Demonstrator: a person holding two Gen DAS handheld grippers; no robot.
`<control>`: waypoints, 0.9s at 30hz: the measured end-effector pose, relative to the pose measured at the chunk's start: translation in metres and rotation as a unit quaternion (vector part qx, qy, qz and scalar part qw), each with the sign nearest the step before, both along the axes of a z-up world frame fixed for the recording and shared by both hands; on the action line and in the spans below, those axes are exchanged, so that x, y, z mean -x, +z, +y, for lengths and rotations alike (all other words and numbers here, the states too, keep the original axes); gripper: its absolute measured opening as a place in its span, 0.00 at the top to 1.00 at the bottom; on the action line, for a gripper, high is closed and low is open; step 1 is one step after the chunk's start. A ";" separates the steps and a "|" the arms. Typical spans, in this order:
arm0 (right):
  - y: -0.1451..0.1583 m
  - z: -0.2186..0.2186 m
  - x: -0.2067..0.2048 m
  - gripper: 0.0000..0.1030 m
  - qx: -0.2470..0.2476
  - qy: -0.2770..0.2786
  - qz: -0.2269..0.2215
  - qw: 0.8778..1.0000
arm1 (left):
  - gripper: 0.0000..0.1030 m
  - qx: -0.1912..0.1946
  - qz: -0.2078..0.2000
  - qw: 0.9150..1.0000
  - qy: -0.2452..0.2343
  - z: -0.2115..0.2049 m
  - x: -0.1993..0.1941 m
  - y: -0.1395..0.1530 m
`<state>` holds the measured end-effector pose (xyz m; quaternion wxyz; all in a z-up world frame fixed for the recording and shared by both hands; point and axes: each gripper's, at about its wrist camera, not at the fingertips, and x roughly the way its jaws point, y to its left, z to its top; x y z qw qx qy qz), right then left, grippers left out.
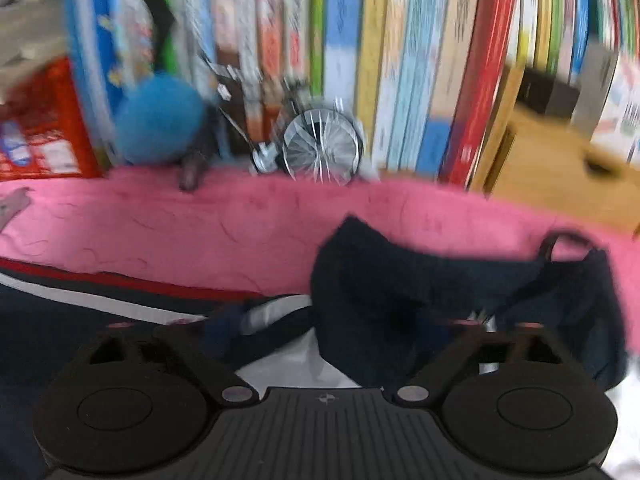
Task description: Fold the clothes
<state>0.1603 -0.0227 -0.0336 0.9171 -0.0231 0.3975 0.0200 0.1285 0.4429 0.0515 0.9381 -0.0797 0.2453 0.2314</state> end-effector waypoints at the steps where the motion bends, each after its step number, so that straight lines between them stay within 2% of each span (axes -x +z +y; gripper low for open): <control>1: -0.001 0.001 -0.002 0.47 -0.002 -0.003 0.001 1.000 | 0.95 0.000 -0.011 1.000 -0.001 0.001 0.002 0.000; 2: -0.001 0.002 -0.004 0.66 -0.004 -0.007 0.001 1.000 | 0.96 -0.004 -0.029 1.000 -0.002 -0.001 0.006 0.002; 3: 0.000 0.003 -0.006 0.77 -0.008 -0.011 -0.003 1.000 | 0.96 -0.011 -0.054 0.999 0.002 -0.003 0.010 0.007; 6: 0.020 0.001 -0.010 0.88 -0.026 -0.025 -0.054 0.998 | 0.96 -0.034 -0.122 0.992 0.019 -0.006 0.023 0.025; 7: 0.027 0.000 -0.011 0.93 -0.032 -0.028 -0.068 0.997 | 0.96 -0.045 -0.128 0.990 0.024 -0.005 0.021 0.030; 10: 0.038 -0.002 -0.021 0.94 -0.047 -0.027 -0.086 0.995 | 0.95 -0.054 -0.087 0.994 0.036 -0.002 0.008 0.030; 12: 0.032 0.002 -0.026 0.94 -0.037 -0.022 -0.086 0.995 | 0.91 -0.051 -0.034 0.997 0.037 -0.001 -0.007 0.018; 14: 0.021 0.004 -0.029 0.93 -0.036 -0.015 -0.076 0.996 | 0.87 -0.026 0.009 0.999 0.034 0.004 -0.015 0.003; 16: 0.007 0.004 -0.030 0.90 -0.040 -0.008 -0.061 0.997 | 0.76 0.002 0.020 0.999 0.030 0.008 -0.013 -0.004; 17: 0.005 0.002 -0.028 0.84 -0.048 -0.003 -0.055 0.997 | 0.75 0.012 0.018 0.999 0.028 0.010 -0.010 -0.005; 19: 0.000 -0.001 -0.024 0.75 -0.063 0.010 -0.045 0.997 | 0.69 0.022 0.000 1.000 0.020 0.012 0.001 0.001; 20: 0.002 -0.002 -0.017 0.62 -0.071 0.024 -0.046 0.996 | 0.67 0.027 -0.014 0.999 0.015 0.012 0.006 0.006; 21: 0.005 -0.003 -0.011 0.54 -0.078 0.038 -0.049 0.995 | 0.60 0.031 -0.030 0.999 0.009 0.010 0.012 0.011; 22: 0.010 -0.003 -0.003 0.42 -0.084 0.053 -0.057 0.993 | 0.55 0.033 -0.047 0.998 -0.002 0.006 0.020 0.017; 25: 0.025 -0.010 0.027 0.34 -0.086 0.102 -0.077 0.988 | 0.55 0.027 -0.061 0.994 -0.086 -0.016 0.036 0.025; 27: 0.035 -0.017 0.053 0.29 -0.078 0.129 -0.090 0.984 | 0.53 0.030 -0.050 0.987 -0.150 -0.041 0.046 0.021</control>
